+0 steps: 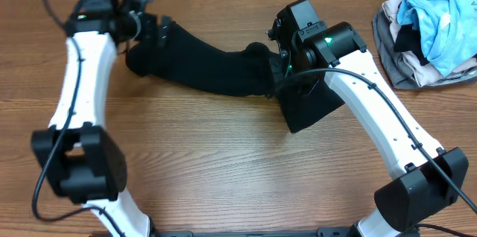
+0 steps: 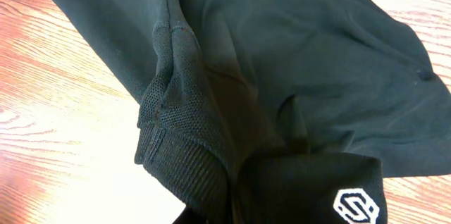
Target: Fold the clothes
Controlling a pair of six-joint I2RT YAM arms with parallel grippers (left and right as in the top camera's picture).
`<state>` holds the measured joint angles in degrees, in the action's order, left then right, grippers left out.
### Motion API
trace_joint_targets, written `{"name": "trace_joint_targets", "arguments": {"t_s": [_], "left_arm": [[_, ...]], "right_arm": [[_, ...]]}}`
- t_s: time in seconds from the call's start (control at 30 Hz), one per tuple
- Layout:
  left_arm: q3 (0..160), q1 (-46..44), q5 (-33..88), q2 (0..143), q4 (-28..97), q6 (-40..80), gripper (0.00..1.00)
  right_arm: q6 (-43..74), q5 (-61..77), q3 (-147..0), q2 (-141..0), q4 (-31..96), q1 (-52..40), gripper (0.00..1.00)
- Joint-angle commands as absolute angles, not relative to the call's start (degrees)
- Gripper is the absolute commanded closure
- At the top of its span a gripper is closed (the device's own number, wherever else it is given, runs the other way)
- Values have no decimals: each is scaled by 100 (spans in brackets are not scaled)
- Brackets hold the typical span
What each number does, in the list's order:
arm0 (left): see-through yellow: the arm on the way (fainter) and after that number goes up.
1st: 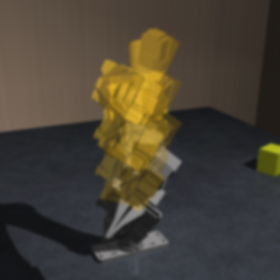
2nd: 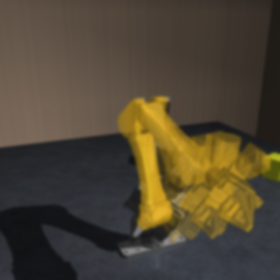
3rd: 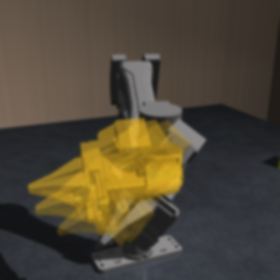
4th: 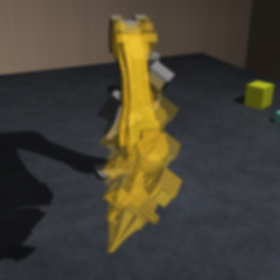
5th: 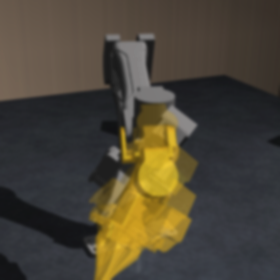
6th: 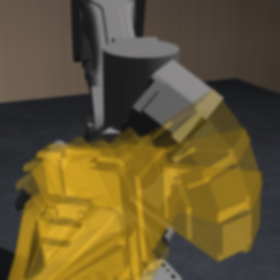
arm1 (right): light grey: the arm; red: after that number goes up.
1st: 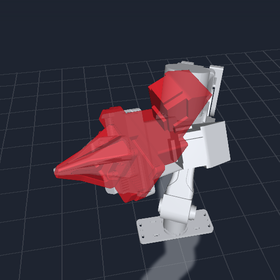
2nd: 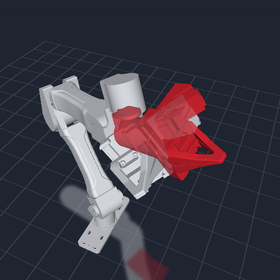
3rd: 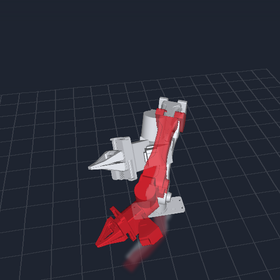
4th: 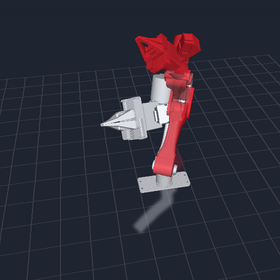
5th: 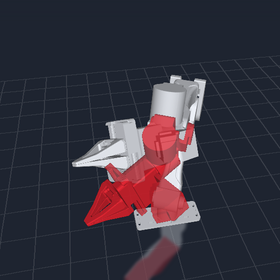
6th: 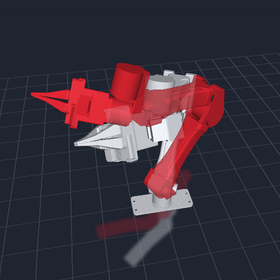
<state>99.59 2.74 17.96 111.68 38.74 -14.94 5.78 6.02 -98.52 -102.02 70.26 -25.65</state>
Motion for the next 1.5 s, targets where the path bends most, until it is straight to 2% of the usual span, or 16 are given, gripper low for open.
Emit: {"name": "trace_joint_targets", "arguments": {"t_s": [0.0, 0.2, 0.43, 0.7, 0.9, 1.37, 1.47], "left_arm": [[10053, 49, 1848, 11764, 3409, -1704, 0], [10114, -292, 1603, 12724, 2366, -1498, 0], [10116, -438, 1343, 13325, 2115, -1470, 0], [10116, -443, 943, 13373, 1916, -1450, 0], [10114, -443, 161, 13378, 1800, -593, 0], [10114, -445, 82, 13810, 1575, 137, 0], [10169, -443, 84, 13786, 1562, 137, 6]], "right_arm": [[602, 655, -9859, -10180, 7019, -2565, 96], [624, 655, -9859, -10180, 7022, -2565, 96], [733, 655, -9859, -10180, 7024, -2565, 96], [733, 655, -9859, -10180, 7041, -2565, 96], [733, 657, -9859, -10180, 7063, -2565, 96], [731, 652, -9859, -10180, 7061, -2565, 96], [731, 650, -9859, -10180, 7054, -2565, 96]]}}
